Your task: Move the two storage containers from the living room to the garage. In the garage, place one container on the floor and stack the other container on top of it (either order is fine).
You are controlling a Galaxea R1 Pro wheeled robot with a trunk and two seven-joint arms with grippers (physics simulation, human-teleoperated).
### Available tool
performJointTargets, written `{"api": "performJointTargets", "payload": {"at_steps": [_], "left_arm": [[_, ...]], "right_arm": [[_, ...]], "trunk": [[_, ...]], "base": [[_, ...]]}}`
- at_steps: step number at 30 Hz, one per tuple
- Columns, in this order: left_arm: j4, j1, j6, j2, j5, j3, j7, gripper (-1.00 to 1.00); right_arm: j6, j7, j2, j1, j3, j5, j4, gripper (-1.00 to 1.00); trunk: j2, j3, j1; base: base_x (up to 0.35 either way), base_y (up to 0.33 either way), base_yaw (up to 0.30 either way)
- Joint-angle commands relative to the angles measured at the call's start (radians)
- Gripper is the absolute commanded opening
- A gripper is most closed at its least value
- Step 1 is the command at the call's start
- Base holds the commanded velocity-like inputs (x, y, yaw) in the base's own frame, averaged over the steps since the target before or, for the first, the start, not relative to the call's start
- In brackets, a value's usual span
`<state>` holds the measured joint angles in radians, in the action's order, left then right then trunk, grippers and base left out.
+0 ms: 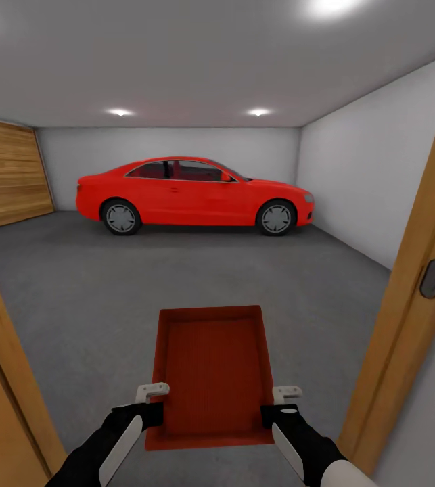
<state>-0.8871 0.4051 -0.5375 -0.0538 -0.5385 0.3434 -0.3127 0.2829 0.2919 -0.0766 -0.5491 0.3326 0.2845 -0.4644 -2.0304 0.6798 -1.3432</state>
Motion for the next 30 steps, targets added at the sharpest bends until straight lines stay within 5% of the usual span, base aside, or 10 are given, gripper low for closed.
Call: {"api": "performJointTargets", "payload": {"at_steps": [1,30], "left_arm": [[-0.013,0.001,0.080,-0.001,-0.003,-0.004,-0.009,-1.00],[-0.013,0.001,0.080,-0.001,-0.003,-0.004,-0.009,-1.00]], "right_arm": [[0.006,0.005,0.001,0.000,-0.001,0.008,0.000,-1.00],[0.006,0.005,0.001,0.000,-0.001,0.008,0.000,-1.00]], "trunk": [[-0.001,0.001,0.000],[-0.001,0.001,0.000]], "base": [[0.031,0.007,0.000],[0.099,0.012,0.000]]}}
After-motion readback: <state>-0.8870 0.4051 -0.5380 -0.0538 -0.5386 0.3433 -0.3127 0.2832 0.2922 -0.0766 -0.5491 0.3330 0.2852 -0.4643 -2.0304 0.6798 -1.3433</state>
